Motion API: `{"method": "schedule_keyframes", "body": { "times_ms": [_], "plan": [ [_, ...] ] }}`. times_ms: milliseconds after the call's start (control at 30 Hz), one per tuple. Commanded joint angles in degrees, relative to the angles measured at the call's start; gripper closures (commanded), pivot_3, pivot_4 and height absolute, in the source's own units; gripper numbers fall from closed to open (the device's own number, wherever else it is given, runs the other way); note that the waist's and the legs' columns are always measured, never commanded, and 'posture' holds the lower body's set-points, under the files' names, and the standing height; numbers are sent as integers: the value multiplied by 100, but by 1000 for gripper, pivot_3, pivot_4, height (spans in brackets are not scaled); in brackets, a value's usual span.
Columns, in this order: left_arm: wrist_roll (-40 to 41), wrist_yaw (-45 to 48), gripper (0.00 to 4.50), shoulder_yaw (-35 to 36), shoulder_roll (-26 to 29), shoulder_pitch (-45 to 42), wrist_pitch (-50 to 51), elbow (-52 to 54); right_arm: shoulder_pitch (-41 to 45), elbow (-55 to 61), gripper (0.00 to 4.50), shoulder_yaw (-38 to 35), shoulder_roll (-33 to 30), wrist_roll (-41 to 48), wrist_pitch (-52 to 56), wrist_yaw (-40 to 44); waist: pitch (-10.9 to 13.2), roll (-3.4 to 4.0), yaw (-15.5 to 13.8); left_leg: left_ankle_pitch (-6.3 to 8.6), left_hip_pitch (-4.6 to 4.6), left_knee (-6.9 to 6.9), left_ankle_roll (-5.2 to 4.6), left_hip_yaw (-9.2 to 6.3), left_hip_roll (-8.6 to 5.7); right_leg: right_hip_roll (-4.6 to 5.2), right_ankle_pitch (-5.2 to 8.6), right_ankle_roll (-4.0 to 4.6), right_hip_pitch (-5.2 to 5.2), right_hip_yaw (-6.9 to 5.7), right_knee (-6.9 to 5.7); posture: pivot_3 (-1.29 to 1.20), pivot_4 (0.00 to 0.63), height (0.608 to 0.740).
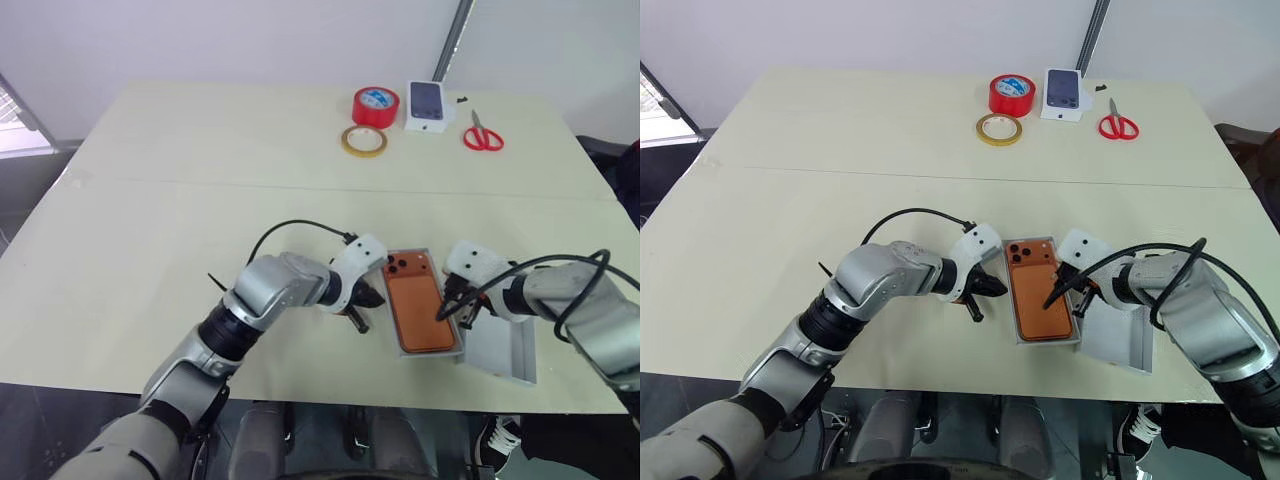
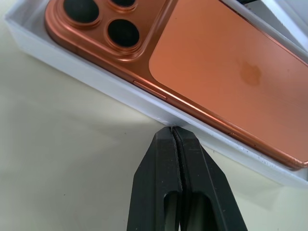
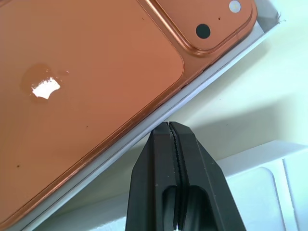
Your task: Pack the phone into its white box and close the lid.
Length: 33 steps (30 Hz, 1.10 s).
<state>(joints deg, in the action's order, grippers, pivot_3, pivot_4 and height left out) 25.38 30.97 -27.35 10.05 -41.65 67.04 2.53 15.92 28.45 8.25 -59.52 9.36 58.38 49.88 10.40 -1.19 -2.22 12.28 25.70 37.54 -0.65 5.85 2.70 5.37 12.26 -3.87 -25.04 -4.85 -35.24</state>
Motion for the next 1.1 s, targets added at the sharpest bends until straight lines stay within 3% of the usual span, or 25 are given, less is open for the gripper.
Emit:
{"method": "schedule_keyframes", "body": {
  "times_ms": [33,600,867,1033,1100],
  "plan": [
    [-97,-1,4433,177,-87,-68,-158,-59,-21,14,4500,-203,-98,92,-278,92,0,0,4,0,0,1,0,0,0,0,0,0,0,0,-1,0,150,740],
    [-345,-127,4433,531,-255,-83,-342,-376,219,-468,4500,-470,-321,114,-506,168,0,0,-1,5,2,16,-8,2,0,-4,0,-1,1,0,-9,0,150,740],
    [-480,-210,4433,656,-677,-214,-574,-840,527,-647,4500,-961,-493,505,275,248,0,0,-3,13,4,33,-18,1,1,-3,1,-2,8,-1,-11,0,150,740],
    [-541,-240,4433,800,-796,-301,-690,-988,637,-549,4500,-1177,-493,986,1316,258,0,0,-3,15,5,36,-22,1,3,-2,1,-2,9,-1,-11,0,150,740],
    [-554,-202,4500,819,-690,-269,-667,-859,721,-500,3952,-1250,-410,1186,1798,179,0,1,3,16,5,37,-24,2,4,-2,1,-2,9,0,-12,0,150,740]
  ]
}}
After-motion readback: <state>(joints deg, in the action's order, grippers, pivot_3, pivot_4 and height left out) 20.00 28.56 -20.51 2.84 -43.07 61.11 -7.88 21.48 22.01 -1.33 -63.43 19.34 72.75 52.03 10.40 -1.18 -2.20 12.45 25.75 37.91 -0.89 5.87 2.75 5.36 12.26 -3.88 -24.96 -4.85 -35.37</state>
